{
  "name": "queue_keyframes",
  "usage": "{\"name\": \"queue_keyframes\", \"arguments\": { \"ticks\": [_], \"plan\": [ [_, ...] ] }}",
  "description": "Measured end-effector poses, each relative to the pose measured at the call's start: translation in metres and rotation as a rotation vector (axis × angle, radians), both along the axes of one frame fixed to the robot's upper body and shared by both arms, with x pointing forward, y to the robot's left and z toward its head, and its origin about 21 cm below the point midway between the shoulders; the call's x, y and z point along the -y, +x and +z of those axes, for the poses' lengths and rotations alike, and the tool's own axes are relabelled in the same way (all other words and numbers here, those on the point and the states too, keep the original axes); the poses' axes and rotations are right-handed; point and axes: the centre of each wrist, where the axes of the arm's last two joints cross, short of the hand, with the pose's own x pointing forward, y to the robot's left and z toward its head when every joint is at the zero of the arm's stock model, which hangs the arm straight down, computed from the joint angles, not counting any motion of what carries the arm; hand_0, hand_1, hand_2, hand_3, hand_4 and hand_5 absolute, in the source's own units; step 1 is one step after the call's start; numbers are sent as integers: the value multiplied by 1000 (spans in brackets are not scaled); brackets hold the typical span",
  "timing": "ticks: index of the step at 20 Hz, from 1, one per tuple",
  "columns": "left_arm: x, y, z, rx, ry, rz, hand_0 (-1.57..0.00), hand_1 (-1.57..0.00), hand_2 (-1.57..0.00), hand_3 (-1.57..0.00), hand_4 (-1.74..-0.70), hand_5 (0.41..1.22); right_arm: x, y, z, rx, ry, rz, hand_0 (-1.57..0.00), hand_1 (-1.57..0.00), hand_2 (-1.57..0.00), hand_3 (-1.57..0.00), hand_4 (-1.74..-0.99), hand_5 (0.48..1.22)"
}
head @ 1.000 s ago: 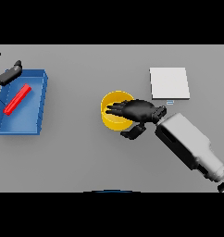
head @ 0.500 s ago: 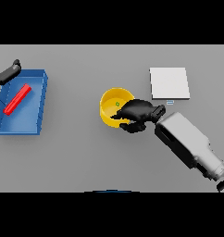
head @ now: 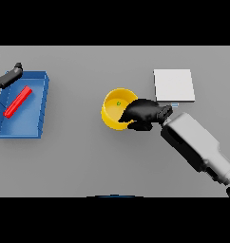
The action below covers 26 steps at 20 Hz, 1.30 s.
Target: Pick up the red beaker and tilt it to pour out 1 green nut into yellow bowl. Pick up the yellow bowl and place it on the metallic measuring scale.
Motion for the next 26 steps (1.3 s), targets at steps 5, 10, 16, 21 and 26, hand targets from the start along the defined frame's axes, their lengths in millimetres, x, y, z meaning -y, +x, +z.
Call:
{"name": "queue_keyframes", "arguments": {
  "ticks": [5, 10, 16, 21, 26],
  "plan": [
    [-3, 0, 1, 7, 0, 8, 1, 1, 1, 1, -788, 733, 11, 0, 31, 11, 23, -3, -1549, -1544, -1543, -1325, -1721, 1217],
    [-8, 0, 3, 28, -6, -6, 1, 1, 1, 1, -799, 741, 14, 5, 45, 29, -4, -47, -1564, -1555, -1561, -1319, -1723, 1218],
    [-7, 1, 8, 19, -1, -7, 1, 1, 1, 1, -788, 754, 38, 18, 66, 118, -28, -156, -1519, -1552, -1568, -1341, -1724, 1220],
    [-10, 0, 8, 24, -9, 8, 1, 1, 1, 1, -802, 755, 64, 38, 70, 154, -48, -257, -1554, -1565, -1570, -1380, -1725, 1221],
    [-8, 2, 7, 15, -15, 8, 1, 1, 1, 1, -808, 752, 81, 53, 70, 165, -68, -301, -1565, -1554, -1571, -1328, -1725, 1221]
  ]
}}
